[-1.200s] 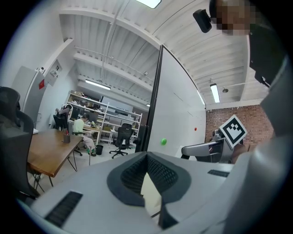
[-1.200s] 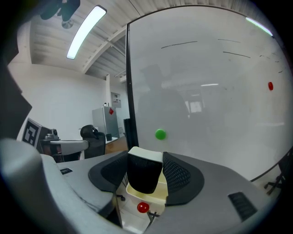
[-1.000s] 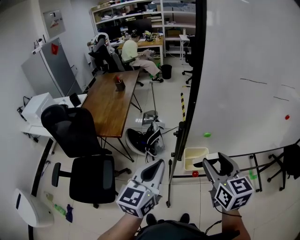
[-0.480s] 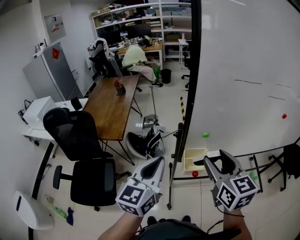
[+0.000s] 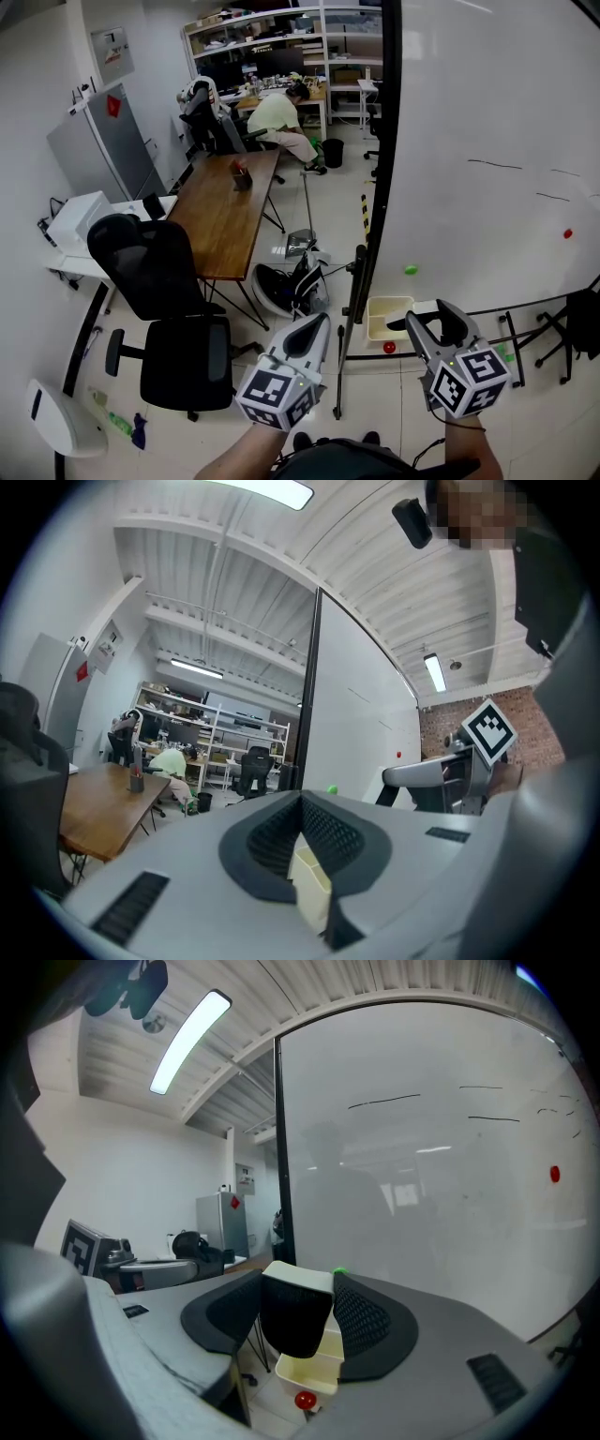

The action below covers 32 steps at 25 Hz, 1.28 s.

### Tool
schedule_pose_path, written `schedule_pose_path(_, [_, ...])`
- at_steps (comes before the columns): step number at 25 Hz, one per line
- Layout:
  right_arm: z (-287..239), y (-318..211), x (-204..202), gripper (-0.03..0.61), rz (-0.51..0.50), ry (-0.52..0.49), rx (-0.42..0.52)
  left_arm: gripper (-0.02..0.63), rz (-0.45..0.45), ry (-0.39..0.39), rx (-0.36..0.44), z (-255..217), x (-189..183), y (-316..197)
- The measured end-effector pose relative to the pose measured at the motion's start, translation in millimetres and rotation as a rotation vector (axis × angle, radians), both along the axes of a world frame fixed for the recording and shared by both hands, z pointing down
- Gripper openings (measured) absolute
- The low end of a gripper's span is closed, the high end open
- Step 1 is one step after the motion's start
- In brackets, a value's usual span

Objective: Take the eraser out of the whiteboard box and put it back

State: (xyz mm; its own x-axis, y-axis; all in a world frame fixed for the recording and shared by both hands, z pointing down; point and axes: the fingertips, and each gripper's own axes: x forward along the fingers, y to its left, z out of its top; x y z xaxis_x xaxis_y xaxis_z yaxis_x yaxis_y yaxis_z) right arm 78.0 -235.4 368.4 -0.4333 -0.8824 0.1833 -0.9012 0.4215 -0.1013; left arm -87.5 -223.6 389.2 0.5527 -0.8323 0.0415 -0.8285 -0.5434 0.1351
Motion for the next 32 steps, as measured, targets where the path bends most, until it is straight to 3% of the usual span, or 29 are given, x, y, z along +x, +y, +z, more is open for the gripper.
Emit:
schedule_pose_path(7, [35.6,-15.6,2.3,0.261,0.013,0.024,-0.050,0.028,0.025,-0.004,-0.058,24.8,5.6,-3.9])
schedule_pose_path(18, [110.6,-41.6,-0.4,0.261,0.017,0.083,-0.152,0.028,-0.006,-0.008,-0.156,74.1,-1.0,-20.1])
schedule_pose_path(32, [181.9,-62.4,-1.9,0.261,0.047,0.166,-0.264,0.028,0.007,-0.011,-0.208,102.9,5.2,-24.8])
